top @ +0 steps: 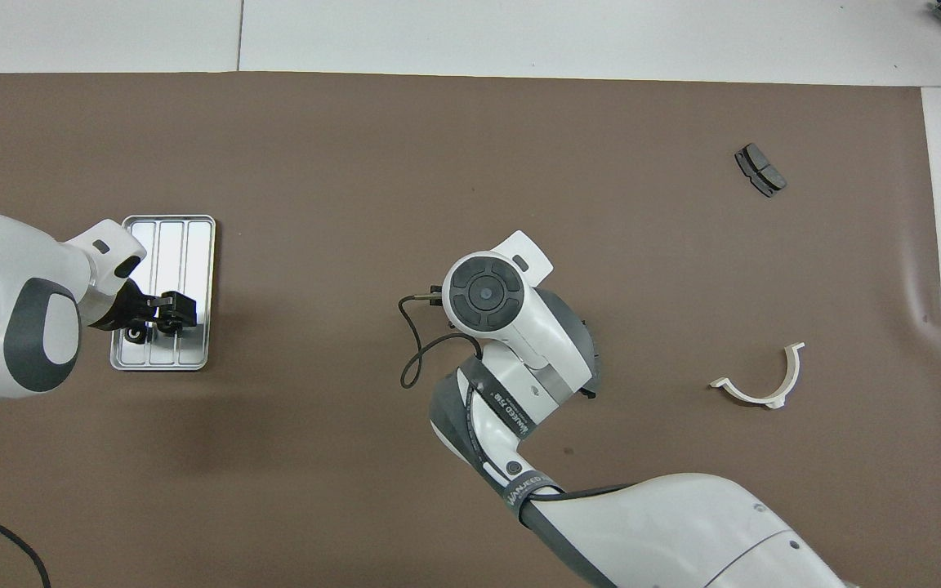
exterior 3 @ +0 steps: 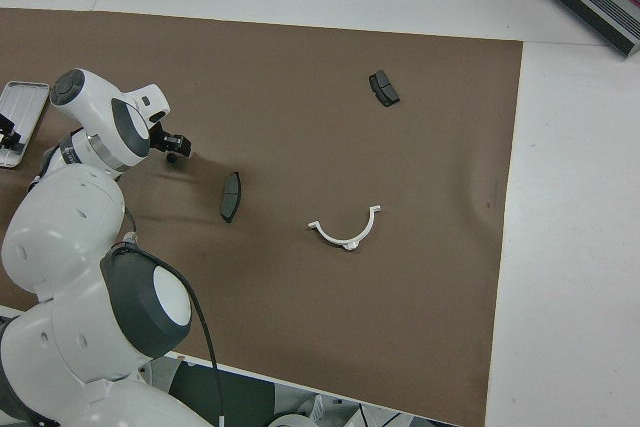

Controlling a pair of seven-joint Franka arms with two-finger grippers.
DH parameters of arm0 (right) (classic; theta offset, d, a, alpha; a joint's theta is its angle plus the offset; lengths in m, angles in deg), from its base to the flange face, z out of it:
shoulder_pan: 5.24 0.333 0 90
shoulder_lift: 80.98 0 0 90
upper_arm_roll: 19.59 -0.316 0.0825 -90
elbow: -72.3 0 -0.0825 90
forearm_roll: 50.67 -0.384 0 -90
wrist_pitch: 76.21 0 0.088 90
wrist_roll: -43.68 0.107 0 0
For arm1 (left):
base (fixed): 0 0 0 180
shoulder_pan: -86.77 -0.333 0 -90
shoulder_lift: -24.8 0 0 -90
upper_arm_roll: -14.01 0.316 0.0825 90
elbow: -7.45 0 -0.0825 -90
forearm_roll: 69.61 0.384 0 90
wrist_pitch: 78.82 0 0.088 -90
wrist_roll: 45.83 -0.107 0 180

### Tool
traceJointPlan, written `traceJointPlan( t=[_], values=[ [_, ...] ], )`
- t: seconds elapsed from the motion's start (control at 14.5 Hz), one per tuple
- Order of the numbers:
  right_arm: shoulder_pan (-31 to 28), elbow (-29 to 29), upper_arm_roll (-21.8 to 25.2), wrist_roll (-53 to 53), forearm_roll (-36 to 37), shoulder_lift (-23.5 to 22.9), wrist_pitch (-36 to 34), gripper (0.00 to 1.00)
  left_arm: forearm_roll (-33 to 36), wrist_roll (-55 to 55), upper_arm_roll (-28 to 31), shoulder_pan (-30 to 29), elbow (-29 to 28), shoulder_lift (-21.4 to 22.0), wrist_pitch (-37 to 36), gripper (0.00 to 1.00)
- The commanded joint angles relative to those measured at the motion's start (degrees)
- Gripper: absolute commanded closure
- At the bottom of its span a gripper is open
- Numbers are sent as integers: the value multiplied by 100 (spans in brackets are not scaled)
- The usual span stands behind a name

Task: Place bearing gear from tray to pile

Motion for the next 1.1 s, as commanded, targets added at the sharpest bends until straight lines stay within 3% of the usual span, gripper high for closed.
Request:
traceJointPlan(
  t=[0.0,0.34,0.48,0.69,0.97,1.03],
  values=[
    [110,-261,-8,46,115,212,88,36,-32,-100,19,26,-245,218,275,29],
    [129,-261,-8,82,115,238,17,36,-32,-109,19,26,-420,261,338,43],
    [128,-261,-8,55,115,238,26,48,-32,-109,19,26,-421,270,320,50],
    [128,-261,-8,81,115,238,61,49,-32,-83,19,26,-421,270,311,65],
    [128,-357,-8,126,115,247,218,70,-23,-83,19,26,-351,253,294,76],
    [128,-349,-8,117,115,247,210,91,-32,-83,19,17,-289,244,276,77]
  ],
)
